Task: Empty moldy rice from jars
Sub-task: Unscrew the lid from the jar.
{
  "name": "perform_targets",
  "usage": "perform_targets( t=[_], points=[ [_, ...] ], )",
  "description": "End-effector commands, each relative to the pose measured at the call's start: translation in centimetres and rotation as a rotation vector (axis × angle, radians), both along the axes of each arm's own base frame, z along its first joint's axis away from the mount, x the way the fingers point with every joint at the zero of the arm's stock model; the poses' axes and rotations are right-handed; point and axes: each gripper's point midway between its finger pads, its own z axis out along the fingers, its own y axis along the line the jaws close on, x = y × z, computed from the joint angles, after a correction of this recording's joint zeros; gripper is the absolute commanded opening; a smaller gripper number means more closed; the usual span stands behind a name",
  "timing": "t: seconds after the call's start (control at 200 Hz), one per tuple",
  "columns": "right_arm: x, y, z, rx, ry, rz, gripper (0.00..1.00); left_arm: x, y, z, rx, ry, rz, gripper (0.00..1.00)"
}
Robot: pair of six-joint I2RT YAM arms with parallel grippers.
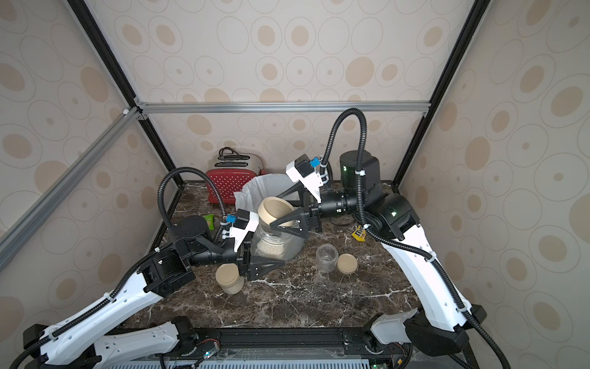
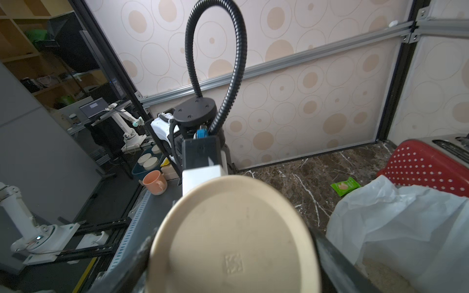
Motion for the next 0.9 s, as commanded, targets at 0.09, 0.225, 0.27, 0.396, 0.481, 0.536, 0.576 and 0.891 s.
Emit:
perform_targets(
  t=[0.09, 0.225, 0.27, 0.396, 0.481, 0.536, 0.576, 0.891],
  points=[
    [0.7, -0.8, 1.5, 0.049, -0.071, -0.057, 0.46, -0.3, 0.7, 1.3, -0.031, -0.053, 0.017, 0.35],
    [1.1, -1.2, 1.5, 0.05, -0.067, -0.08, 0.45, -0.3, 0.9, 1.3, -0.028, -0.061, 0.028, 0.36],
    [1.2, -1.3, 1.3, 0.048, -0.067, -0.089, 0.45, -0.3, 1.0, 1.4, -0.03, -0.065, 0.032, 0.36],
    [1.5, -1.5, 1.0, 0.041, -0.063, -0.11, 0.45, -0.3, 1.3, 1.7, -0.031, -0.079, 0.04, 0.36],
    [1.5, -1.6, 0.8, 0.038, -0.06, -0.11, 0.45, -0.1, 1.6, 1.9, -0.023, -0.098, 0.058, 0.35],
    [1.6, -1.6, 0.4, 0.031, -0.053, -0.114, 0.45, -0.1, 1.9, 2.4, -0.031, -0.116, 0.073, 0.36],
    [1.7, -1.7, 0.3, 0.025, -0.052, -0.125, 0.45, -0.1, 2.1, 2.8, -0.041, -0.128, 0.081, 0.35],
    [3.4, -3.1, -5.1, -0.103, 0.022, -0.289, 0.44, -0.4, 3.7, 4.6, -0.039, -0.208, 0.13, 0.36]
  ],
)
